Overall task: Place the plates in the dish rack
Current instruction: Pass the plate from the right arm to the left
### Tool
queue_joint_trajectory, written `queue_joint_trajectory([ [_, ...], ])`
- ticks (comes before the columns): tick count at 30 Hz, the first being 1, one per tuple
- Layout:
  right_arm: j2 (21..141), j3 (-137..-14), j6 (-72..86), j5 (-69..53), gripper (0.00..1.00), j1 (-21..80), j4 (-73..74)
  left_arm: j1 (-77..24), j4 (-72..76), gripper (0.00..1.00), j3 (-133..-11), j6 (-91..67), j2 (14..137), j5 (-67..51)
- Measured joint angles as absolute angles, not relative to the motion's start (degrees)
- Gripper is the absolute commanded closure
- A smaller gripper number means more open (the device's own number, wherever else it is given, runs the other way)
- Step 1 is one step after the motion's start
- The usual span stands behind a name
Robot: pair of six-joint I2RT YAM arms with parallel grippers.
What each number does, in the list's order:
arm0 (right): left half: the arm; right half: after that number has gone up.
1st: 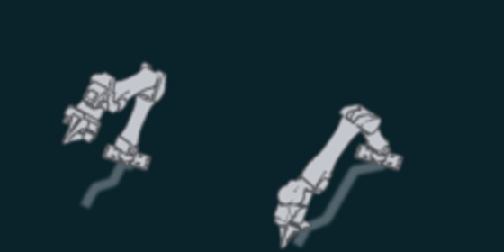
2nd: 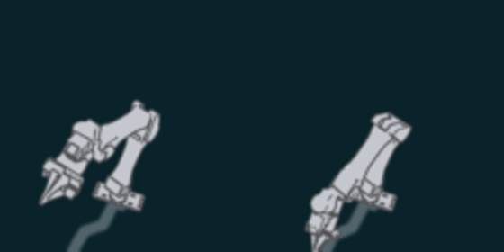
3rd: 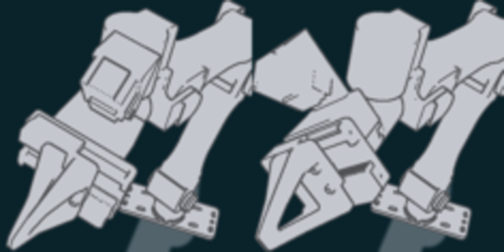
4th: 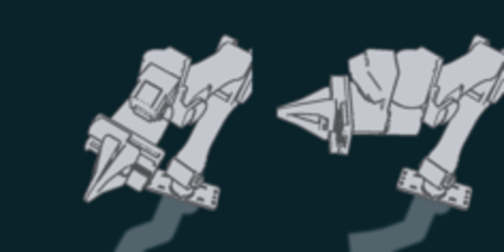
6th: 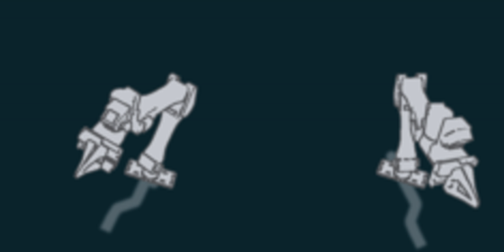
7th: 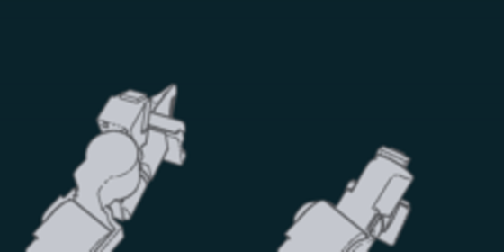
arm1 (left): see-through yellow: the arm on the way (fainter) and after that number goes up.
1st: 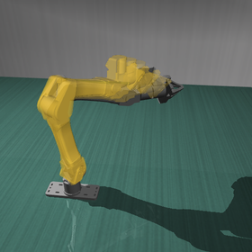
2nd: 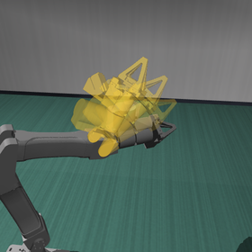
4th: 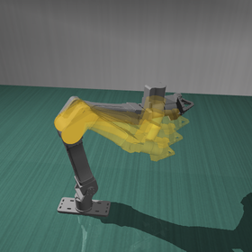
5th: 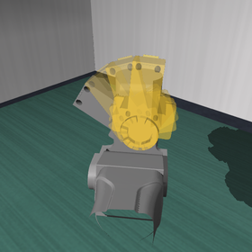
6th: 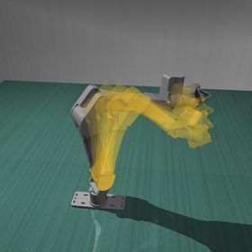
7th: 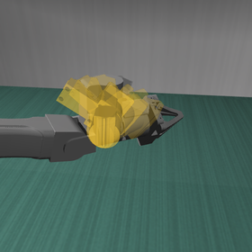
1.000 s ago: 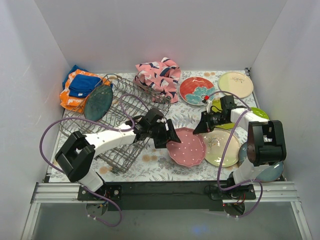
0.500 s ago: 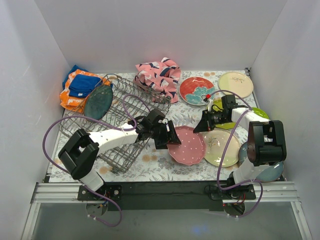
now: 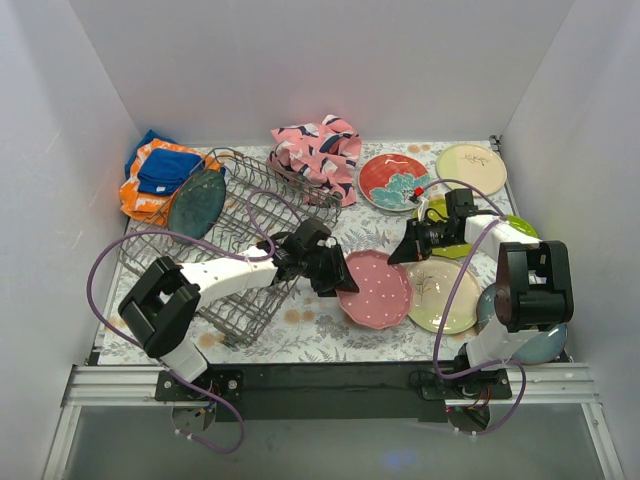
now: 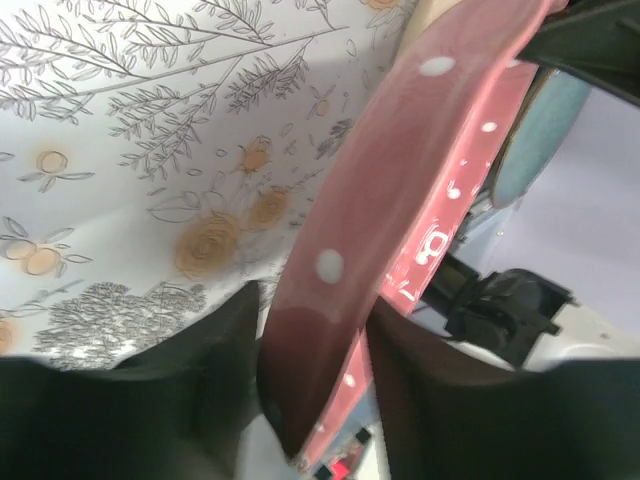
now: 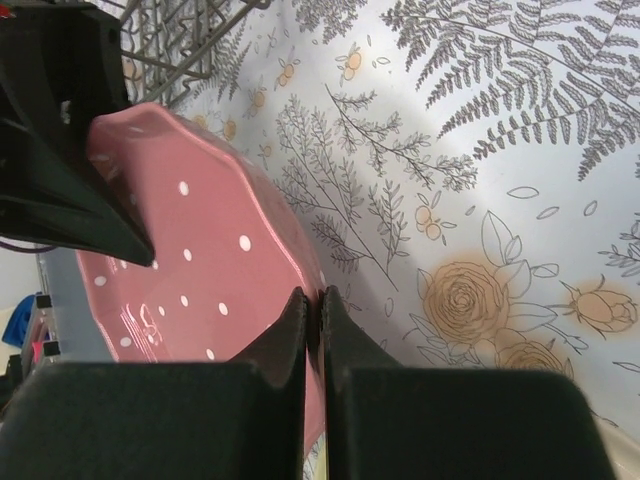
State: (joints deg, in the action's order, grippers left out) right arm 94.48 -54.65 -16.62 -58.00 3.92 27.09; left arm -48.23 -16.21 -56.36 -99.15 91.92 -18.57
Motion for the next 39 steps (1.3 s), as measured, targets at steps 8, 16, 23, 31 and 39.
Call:
queue_joint_trajectory([
  [8, 94.3, -54.7, -17.2, -59.0, 0.99, 2.7, 26.5, -48.8, -14.0, 1.00, -57.4, -98.4, 90.7, -21.6],
  [16, 89.9, -54.5, -16.5, -63.5, 0.50, 2.8, 27.1, -48.9, -14.3, 1.00, -55.4, -97.0, 86.0, -20.9],
  [23, 85.0, -54.5, -16.7, -67.2, 0.30, 3.2, 28.6, -48.1, -16.6, 1.00, -52.8, -95.7, 82.0, -17.1],
  [31, 83.0, -54.5, -18.9, -65.9, 0.20, 3.4, 30.7, -46.5, -20.5, 1.00, -52.2, -93.4, 76.0, -14.1],
  [39, 82.9, -58.7, -21.5, -63.2, 0.19, 2.2, 34.1, -43.7, -24.0, 1.00, -52.4, -91.5, 70.1, -13.2],
])
